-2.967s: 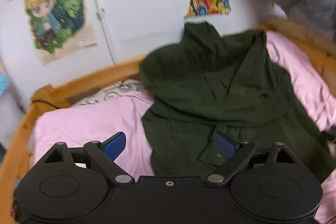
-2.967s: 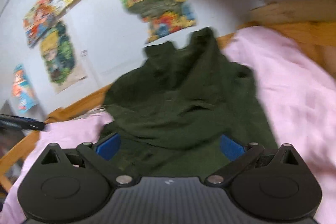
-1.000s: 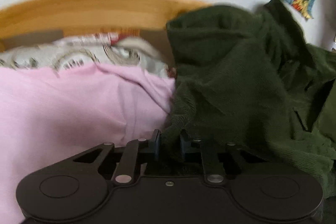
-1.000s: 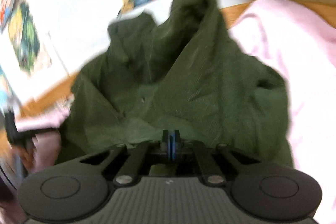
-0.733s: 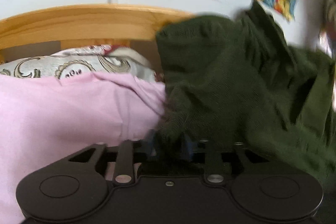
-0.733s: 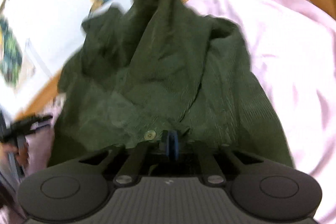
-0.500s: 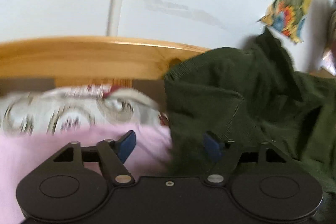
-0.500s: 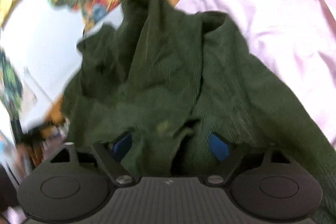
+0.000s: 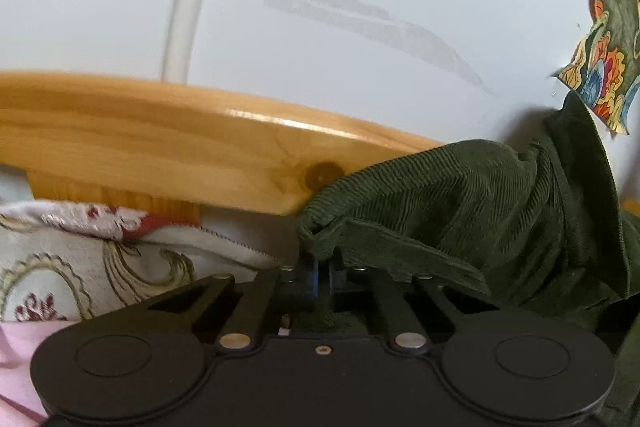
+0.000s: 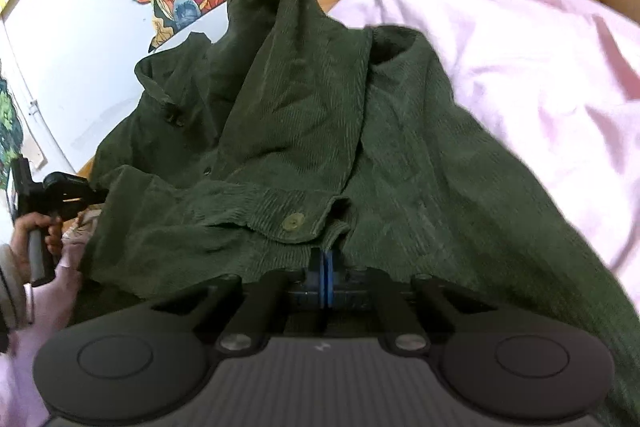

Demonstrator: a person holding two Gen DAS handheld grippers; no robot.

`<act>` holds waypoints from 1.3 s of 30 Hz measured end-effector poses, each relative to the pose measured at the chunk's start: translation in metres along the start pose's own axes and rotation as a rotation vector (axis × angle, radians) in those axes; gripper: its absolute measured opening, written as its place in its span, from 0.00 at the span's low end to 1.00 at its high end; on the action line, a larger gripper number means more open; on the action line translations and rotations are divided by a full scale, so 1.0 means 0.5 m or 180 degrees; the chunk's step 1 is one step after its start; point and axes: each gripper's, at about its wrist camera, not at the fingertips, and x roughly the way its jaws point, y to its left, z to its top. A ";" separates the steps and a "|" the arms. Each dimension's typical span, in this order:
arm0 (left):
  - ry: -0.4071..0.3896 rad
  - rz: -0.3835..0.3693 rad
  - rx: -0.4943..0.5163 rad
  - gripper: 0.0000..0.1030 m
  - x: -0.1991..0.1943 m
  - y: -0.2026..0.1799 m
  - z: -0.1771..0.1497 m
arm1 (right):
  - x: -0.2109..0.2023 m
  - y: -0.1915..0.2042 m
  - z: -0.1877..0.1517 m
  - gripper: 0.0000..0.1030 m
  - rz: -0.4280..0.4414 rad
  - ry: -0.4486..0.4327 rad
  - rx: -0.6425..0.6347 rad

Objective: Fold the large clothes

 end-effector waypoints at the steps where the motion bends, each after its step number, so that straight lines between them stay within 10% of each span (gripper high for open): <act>1: -0.0021 0.0038 0.0041 0.03 -0.005 -0.005 -0.003 | -0.004 0.005 0.003 0.01 -0.0053 -0.0036 -0.0056; 13: -0.0046 0.0525 0.0565 0.04 0.007 -0.075 -0.009 | -0.012 0.019 -0.009 0.06 -0.0216 0.0034 -0.0241; 19: -0.0183 0.0268 0.0414 0.36 -0.067 -0.047 -0.028 | -0.034 0.021 0.008 0.38 -0.0175 -0.0245 -0.0316; 27: -0.0026 -0.0033 0.0766 0.59 -0.155 -0.060 -0.137 | -0.003 0.042 0.005 0.39 -0.0209 -0.0198 -0.0600; 33: 0.0574 0.0591 0.1146 0.50 -0.087 -0.058 -0.203 | 0.017 0.018 -0.010 0.38 -0.0324 -0.0056 -0.0445; 39: 0.0371 0.0677 0.0942 0.67 -0.144 -0.063 -0.179 | -0.019 0.026 0.030 0.69 -0.0150 -0.0397 -0.0559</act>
